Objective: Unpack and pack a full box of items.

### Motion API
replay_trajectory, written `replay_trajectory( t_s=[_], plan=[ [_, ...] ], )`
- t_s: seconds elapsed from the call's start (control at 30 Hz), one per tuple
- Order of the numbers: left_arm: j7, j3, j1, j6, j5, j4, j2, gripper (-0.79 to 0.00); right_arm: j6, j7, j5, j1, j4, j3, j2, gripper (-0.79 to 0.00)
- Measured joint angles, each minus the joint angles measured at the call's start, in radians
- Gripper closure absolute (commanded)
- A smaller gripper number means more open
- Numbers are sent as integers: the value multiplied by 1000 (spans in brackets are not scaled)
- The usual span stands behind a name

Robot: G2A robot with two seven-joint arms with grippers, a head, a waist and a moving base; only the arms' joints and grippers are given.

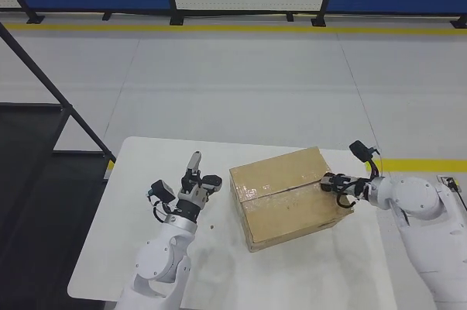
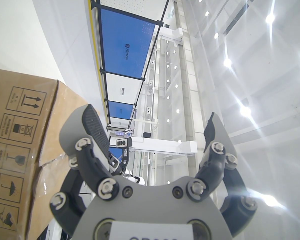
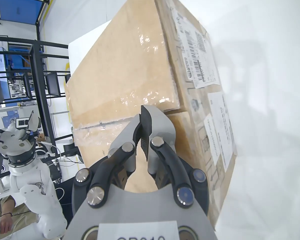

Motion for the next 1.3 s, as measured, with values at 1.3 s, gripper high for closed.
replay_trajectory(
  t_s=[1.3],
  plan=[
    [3, 3, 1, 2, 0, 4, 5, -785, -184, -39, 142, -75, 49, 55, 35, 0]
  ],
)
